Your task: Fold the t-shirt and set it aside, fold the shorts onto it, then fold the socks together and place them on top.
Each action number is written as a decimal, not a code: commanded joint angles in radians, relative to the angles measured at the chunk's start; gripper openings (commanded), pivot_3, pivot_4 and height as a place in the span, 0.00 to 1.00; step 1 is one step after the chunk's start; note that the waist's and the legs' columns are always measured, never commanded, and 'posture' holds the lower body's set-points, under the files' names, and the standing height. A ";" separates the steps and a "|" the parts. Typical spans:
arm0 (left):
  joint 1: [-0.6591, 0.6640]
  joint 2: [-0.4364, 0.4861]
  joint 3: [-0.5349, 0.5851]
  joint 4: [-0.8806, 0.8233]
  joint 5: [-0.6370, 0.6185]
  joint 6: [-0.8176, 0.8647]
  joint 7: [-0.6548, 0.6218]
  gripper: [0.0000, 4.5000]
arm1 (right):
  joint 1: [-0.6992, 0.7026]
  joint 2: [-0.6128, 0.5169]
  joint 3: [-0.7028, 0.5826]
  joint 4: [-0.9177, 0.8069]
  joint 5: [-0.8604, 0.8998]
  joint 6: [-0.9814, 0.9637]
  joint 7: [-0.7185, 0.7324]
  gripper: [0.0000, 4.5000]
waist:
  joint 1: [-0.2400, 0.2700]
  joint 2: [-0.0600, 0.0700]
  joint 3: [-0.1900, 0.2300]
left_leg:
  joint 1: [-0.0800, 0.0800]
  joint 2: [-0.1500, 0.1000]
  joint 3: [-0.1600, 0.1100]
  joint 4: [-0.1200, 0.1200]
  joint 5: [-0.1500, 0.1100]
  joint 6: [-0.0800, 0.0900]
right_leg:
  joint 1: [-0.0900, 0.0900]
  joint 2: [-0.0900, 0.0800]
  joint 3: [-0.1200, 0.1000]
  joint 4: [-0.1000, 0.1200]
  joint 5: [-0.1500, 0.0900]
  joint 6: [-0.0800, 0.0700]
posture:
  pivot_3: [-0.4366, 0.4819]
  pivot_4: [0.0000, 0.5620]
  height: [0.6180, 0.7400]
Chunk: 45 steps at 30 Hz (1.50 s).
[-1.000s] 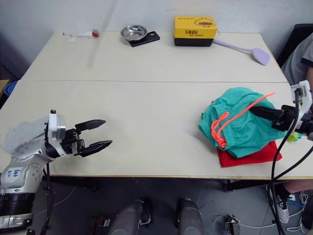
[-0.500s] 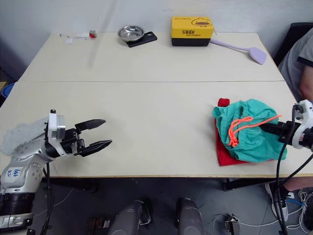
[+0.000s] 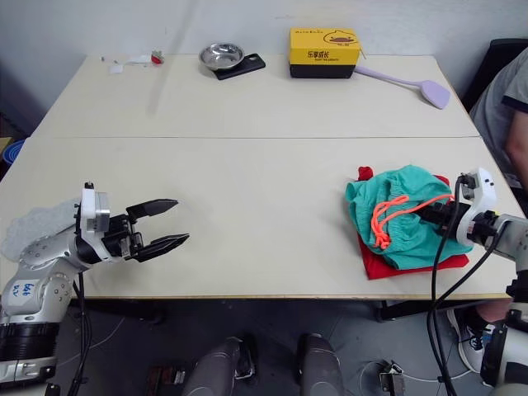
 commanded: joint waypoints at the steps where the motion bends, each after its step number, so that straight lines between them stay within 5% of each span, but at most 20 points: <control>1: -0.002 0.017 0.026 -0.016 -0.009 -0.002 -0.002 1.00 | 0.032 -0.040 -0.040 -0.047 0.013 0.008 0.010 0.01 | 0.000 0.000 0.000 | 0.000 0.000 0.000 0.000 0.000 0.000 | 0.000 0.000 0.000 0.000 0.000 0.000 | 0.48 0.27 1.00; 4: 0.004 0.026 0.029 -0.018 -0.007 -0.003 -0.007 1.00 | 0.040 -0.048 -0.072 -0.057 0.028 0.017 0.007 0.01 | 0.000 0.000 0.000 | 0.000 0.000 0.000 0.000 0.000 0.001 | 0.000 0.000 0.000 0.000 0.000 0.000 | 0.48 0.27 1.00; 7: 0.009 0.035 0.033 -0.022 -0.010 0.000 -0.010 1.00 | 0.060 -0.079 -0.097 -0.095 0.056 0.052 0.036 0.15 | 0.001 0.000 0.000 | 0.000 0.000 0.000 0.000 0.000 0.001 | 0.000 0.000 0.000 0.000 0.000 0.000 | 0.48 0.27 1.00; 11: 0.015 0.047 0.034 -0.020 -0.013 0.002 -0.017 1.00 | 0.159 -0.167 -0.104 -0.163 0.048 0.025 0.111 0.45 | 0.003 0.000 0.000 | 0.000 0.000 0.000 0.000 -0.001 0.002 | 0.000 0.000 0.000 0.000 0.000 0.000 | 0.48 0.27 1.00; 18: 0.030 0.077 0.052 -0.009 -0.022 0.023 -0.050 1.00 | 0.483 -0.316 -0.262 -0.239 -0.025 -0.358 0.431 0.99 | 0.011 0.000 0.000 | 0.001 0.000 0.003 0.001 -0.003 0.002 | 0.001 0.001 0.003 -0.001 0.001 0.002 | 0.48 0.27 1.00; 22: 0.073 0.098 0.077 -0.008 -0.015 0.044 -0.040 1.00 | 0.544 -0.213 -0.323 -0.325 -0.032 -0.685 0.545 1.00 | 0.001 0.000 0.000 | 0.004 0.001 0.004 0.000 -0.006 0.000 | 0.002 0.002 0.005 -0.002 0.001 0.003 | 0.48 0.27 1.00; 28: 0.196 0.081 0.162 -0.064 -0.002 0.014 0.041 1.00 | 0.547 0.041 -0.083 -0.602 -0.020 -0.918 0.568 1.00 | -0.005 -0.002 -0.001 | 0.007 0.008 0.006 0.001 -0.009 -0.006 | 0.003 0.008 0.009 -0.002 0.001 0.001 | 0.48 0.27 1.00; 35: 0.453 0.029 0.357 -0.160 -0.019 -0.003 0.130 1.00 | 0.537 0.248 0.099 -0.551 -0.092 -1.247 0.593 1.00 | 0.003 -0.003 -0.001 | 0.006 0.007 0.006 0.002 -0.010 -0.006 | 0.002 0.006 0.009 -0.003 0.000 0.000 | 0.48 0.27 1.00; 45: 0.751 -0.159 0.738 -0.058 -0.099 0.027 0.367 1.00 | 0.596 0.304 0.162 -0.678 -0.016 -1.233 0.527 1.00 | 0.003 -0.006 -0.003 | 0.007 0.009 0.006 0.001 -0.017 -0.002 | -0.001 0.007 0.010 -0.005 -0.002 -0.004 | 0.48 0.27 1.00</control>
